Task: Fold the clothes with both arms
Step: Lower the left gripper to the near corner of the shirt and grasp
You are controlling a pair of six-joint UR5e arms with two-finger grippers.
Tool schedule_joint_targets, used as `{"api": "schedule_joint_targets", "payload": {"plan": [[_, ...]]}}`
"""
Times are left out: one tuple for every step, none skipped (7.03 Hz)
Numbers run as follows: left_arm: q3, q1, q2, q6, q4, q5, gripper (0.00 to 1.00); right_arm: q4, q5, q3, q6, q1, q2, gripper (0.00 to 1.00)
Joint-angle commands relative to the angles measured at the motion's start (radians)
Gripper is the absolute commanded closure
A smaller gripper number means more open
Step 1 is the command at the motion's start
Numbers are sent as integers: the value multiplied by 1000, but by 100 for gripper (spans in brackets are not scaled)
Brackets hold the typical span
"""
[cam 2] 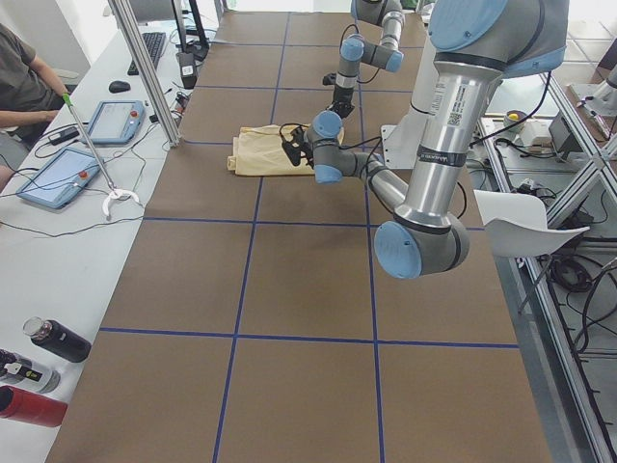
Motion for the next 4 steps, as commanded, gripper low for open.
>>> {"api": "schedule_joint_targets", "payload": {"plan": [[-35,197,51,-145,9,193,1,0,-1,31,1,-21,-28,100],[-35,206,48,-148,61,205,1,0,-1,32,1,-21,-30,100],[-24,216,41,-176,72,208,2,-2,-1,31,1,-21,-28,100],[-18,246,36,-190,72,208,5,-2,-1,31,1,-21,-27,100]]}}
